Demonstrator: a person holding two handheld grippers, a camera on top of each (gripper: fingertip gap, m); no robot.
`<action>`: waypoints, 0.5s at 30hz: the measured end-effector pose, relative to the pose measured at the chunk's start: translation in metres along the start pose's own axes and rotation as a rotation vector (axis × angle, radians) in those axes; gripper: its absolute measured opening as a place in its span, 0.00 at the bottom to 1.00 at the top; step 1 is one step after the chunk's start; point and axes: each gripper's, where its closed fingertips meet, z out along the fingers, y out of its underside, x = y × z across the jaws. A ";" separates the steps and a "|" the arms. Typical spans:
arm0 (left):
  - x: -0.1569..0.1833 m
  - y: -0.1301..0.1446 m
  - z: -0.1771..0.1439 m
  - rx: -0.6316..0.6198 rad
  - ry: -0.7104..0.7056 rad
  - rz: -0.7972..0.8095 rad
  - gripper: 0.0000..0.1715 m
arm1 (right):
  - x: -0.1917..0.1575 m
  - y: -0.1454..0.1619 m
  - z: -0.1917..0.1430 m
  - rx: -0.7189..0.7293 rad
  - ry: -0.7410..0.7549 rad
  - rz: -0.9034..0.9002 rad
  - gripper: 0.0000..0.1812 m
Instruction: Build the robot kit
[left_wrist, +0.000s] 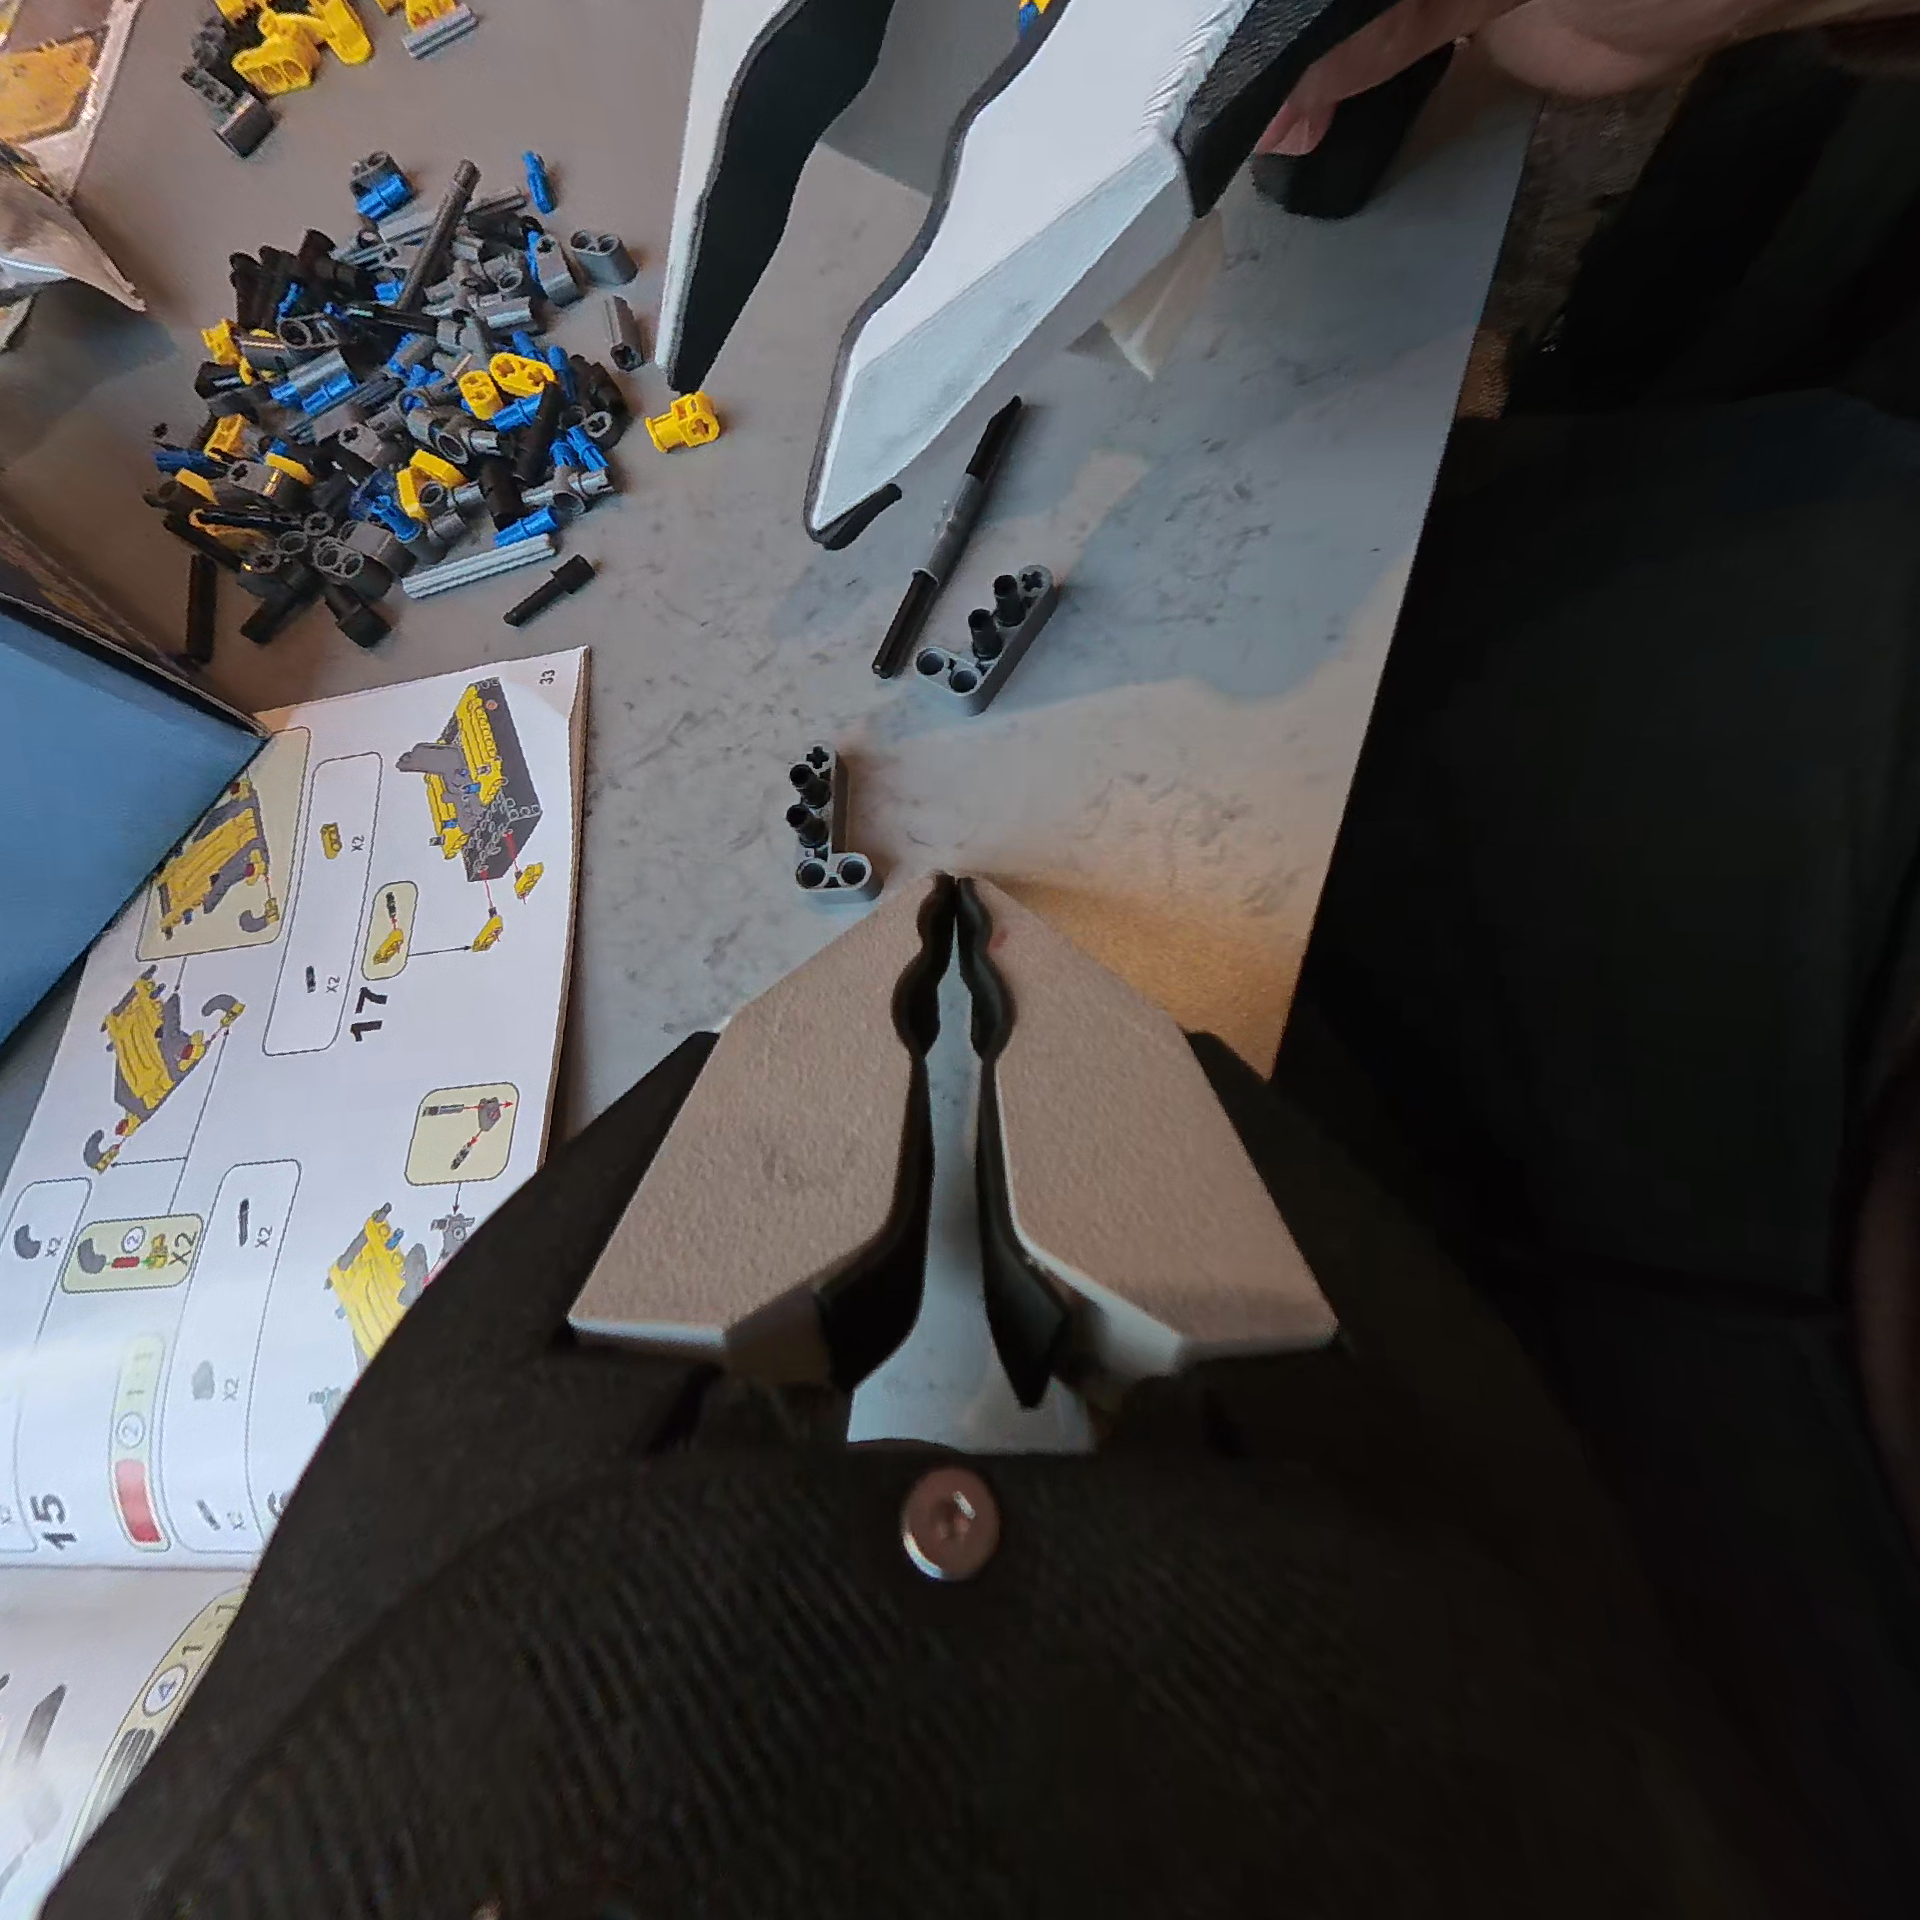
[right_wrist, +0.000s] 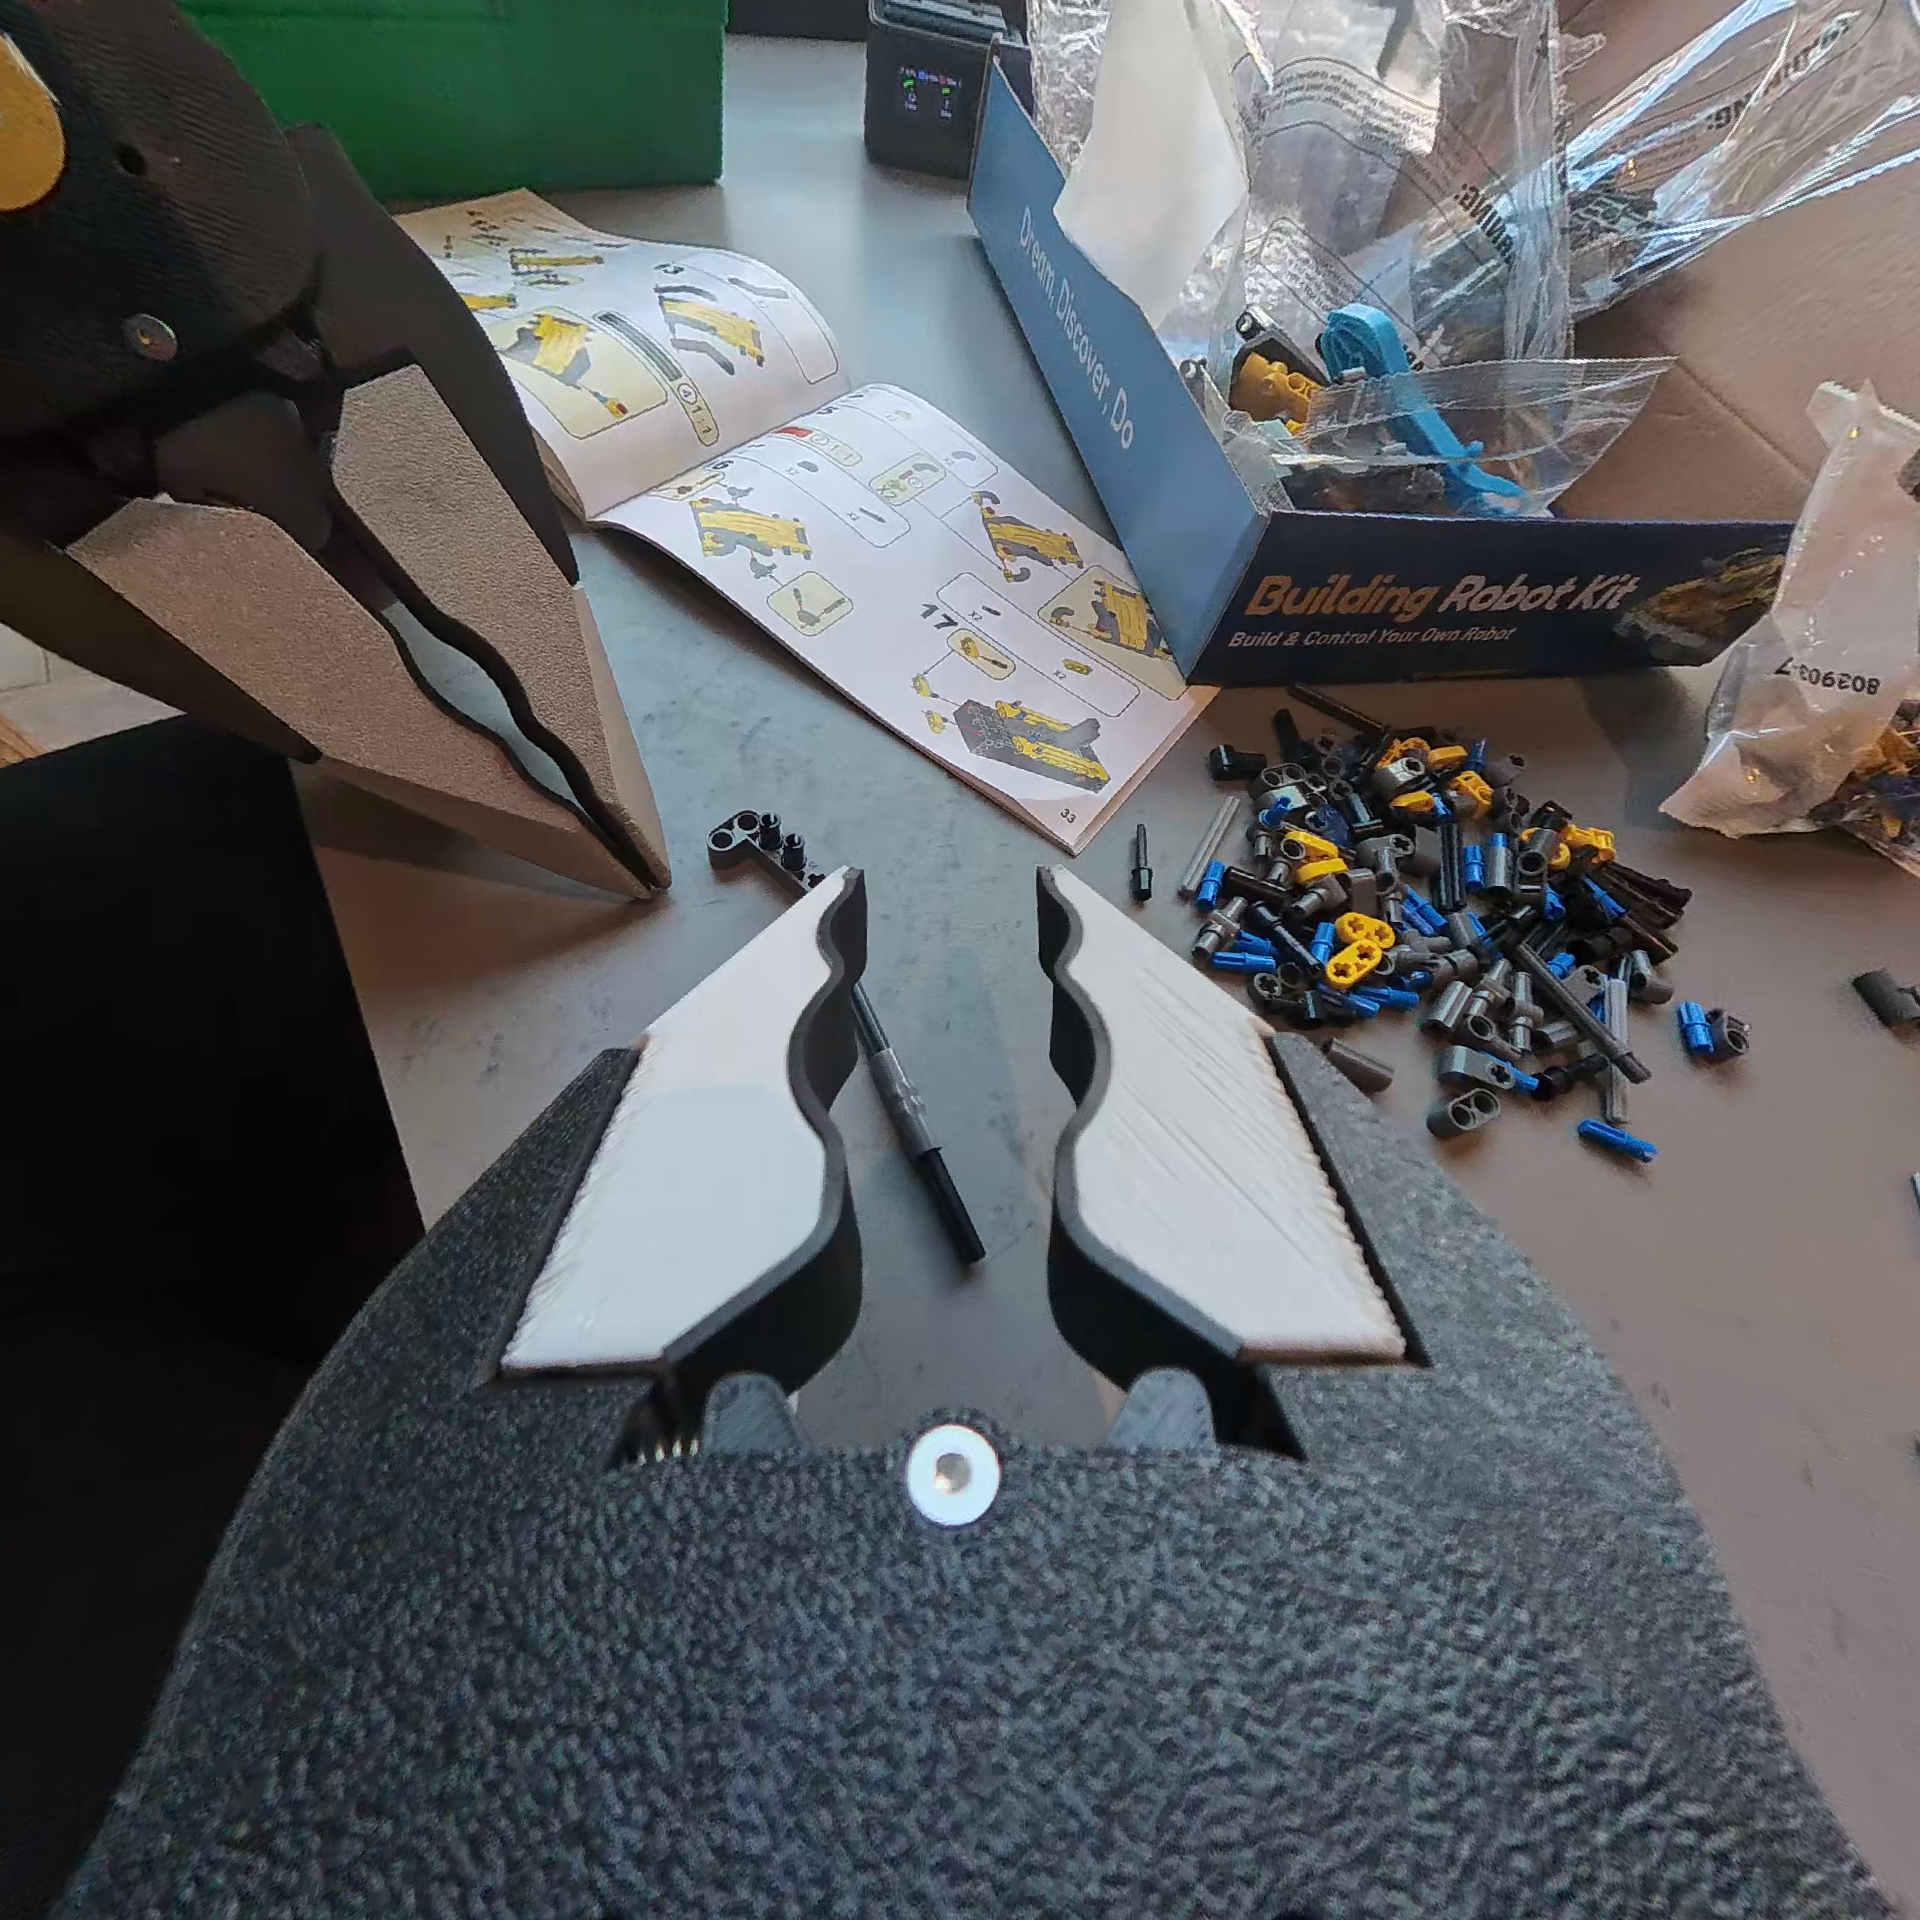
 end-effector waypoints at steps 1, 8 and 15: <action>0.000 0.000 0.000 0.000 0.003 -0.004 0.00 | 0.000 0.000 0.000 0.001 -0.001 0.001 0.18; 0.000 0.000 0.000 0.001 0.008 -0.008 0.00 | 0.000 -0.001 -0.001 0.007 -0.001 0.000 0.17; 0.000 0.000 0.000 0.000 0.005 -0.004 0.00 | 0.000 -0.001 -0.001 0.006 0.002 -0.004 0.17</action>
